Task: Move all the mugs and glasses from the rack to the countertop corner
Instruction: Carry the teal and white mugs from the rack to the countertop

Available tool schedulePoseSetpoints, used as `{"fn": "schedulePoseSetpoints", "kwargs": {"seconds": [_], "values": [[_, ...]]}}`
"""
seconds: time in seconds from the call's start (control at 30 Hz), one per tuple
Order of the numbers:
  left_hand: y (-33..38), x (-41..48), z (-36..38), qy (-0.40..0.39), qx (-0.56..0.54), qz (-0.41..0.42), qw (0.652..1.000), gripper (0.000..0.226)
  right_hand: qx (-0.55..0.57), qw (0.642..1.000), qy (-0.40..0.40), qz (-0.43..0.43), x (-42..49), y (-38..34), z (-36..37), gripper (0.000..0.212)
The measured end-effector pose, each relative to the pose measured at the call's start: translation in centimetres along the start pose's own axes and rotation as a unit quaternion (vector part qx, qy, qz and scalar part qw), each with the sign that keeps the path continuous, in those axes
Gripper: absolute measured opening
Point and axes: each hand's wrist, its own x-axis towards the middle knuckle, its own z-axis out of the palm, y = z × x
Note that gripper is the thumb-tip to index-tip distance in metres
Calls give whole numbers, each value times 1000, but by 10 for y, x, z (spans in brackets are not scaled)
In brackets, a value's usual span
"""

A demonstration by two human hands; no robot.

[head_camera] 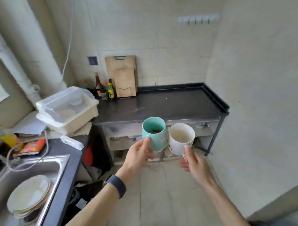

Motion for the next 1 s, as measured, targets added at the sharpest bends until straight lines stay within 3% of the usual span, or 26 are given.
{"fn": "schedulePoseSetpoints", "kwargs": {"seconds": [0.23,0.47,0.57,1.0], "values": [[26,125,84,-45,35,24,998,36,-12,999,44,-8,117,-18,-45,45],[59,267,149,-92,8,23,995,36,-28,996,90,4,249,-40,-84,48],[74,319,178,-107,3,21,994,36,-24,994,107,10,298,-50,-100,40],[90,532,317,-119,49,-14,992,38,-13,994,92,56,535,-20,-176,35]]}}
